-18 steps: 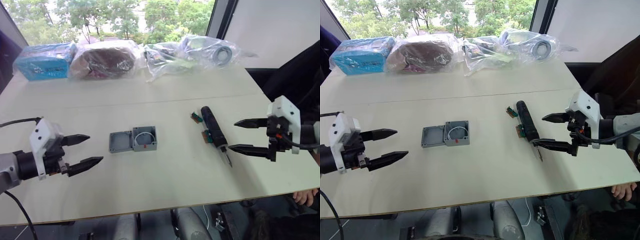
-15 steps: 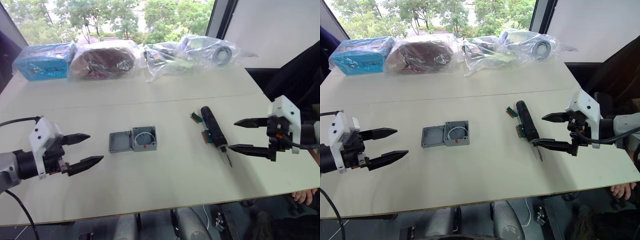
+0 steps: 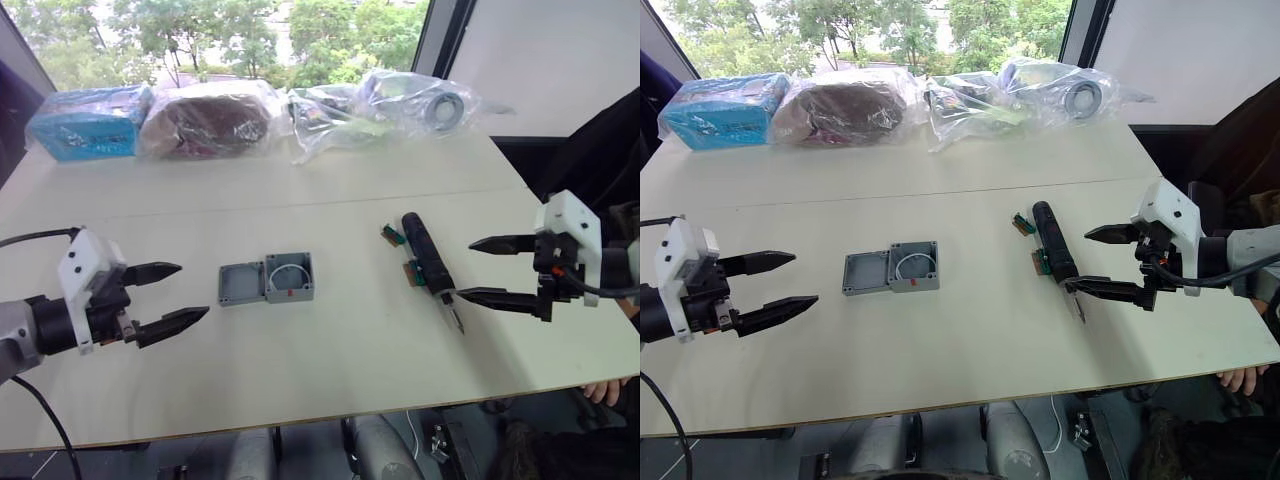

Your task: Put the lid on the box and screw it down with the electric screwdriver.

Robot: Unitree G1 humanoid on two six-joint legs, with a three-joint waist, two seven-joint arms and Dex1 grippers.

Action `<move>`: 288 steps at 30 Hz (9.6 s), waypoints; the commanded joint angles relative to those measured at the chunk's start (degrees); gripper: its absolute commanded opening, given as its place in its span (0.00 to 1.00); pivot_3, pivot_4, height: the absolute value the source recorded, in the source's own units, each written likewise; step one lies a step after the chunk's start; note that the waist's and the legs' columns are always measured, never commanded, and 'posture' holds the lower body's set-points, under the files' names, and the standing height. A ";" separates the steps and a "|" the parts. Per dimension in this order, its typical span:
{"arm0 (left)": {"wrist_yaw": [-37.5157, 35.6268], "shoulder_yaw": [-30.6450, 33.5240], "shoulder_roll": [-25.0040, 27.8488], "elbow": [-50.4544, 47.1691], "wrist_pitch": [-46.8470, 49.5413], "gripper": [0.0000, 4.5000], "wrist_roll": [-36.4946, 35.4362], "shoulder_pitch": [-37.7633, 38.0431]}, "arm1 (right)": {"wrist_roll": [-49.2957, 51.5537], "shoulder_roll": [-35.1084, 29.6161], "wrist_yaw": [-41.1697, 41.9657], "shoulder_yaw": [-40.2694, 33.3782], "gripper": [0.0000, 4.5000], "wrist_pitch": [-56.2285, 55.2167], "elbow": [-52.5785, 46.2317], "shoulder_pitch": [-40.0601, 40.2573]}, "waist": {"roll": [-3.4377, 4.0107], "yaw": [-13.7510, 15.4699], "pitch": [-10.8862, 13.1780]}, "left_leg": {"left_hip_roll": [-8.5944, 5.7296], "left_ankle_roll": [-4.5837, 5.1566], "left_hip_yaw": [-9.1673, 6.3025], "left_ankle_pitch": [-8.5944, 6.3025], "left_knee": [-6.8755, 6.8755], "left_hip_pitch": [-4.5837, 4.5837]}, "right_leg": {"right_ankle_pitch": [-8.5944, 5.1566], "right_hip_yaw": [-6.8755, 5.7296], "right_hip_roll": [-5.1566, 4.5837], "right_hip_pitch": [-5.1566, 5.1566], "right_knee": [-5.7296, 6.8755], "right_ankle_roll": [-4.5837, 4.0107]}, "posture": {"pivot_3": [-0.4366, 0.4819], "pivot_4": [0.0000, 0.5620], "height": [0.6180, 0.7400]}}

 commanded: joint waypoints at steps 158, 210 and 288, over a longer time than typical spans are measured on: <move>49.96 -20.71 -42.85 5.19 38.22 0.56 33.83 -27.53 | -3.80 15.53 -21.12 16.67 1.00 3.50 -10.67 -15.70 | 0.05 1.28 -0.02 | -0.19 0.03 -0.74 0.01 0.88 -0.07 | 0.17 -0.38 0.04 0.31 0.75 0.22 | 0.48 0.27 1.00; 27.83 -30.58 -39.49 18.12 -7.50 0.00 24.97 -43.14 | 33.50 55.90 -66.40 -0.45 0.32 37.38 11.36 -40.57 | 0.06 -0.02 0.06 | -0.17 0.01 -0.82 0.03 0.70 -0.97 | 0.46 -0.47 0.02 -0.25 0.14 0.42 | 0.48 0.27 1.00; -15.28 -28.81 -4.18 22.06 -10.35 0.99 13.93 -34.09 | -93.71 24.29 -67.87 39.76 0.04 -96.71 37.89 -19.10 | 0.29 -0.06 0.27 | -0.16 -0.01 -0.45 0.04 0.75 -0.75 | 0.32 -0.15 0.00 -0.28 0.34 0.15 | 0.48 0.27 1.00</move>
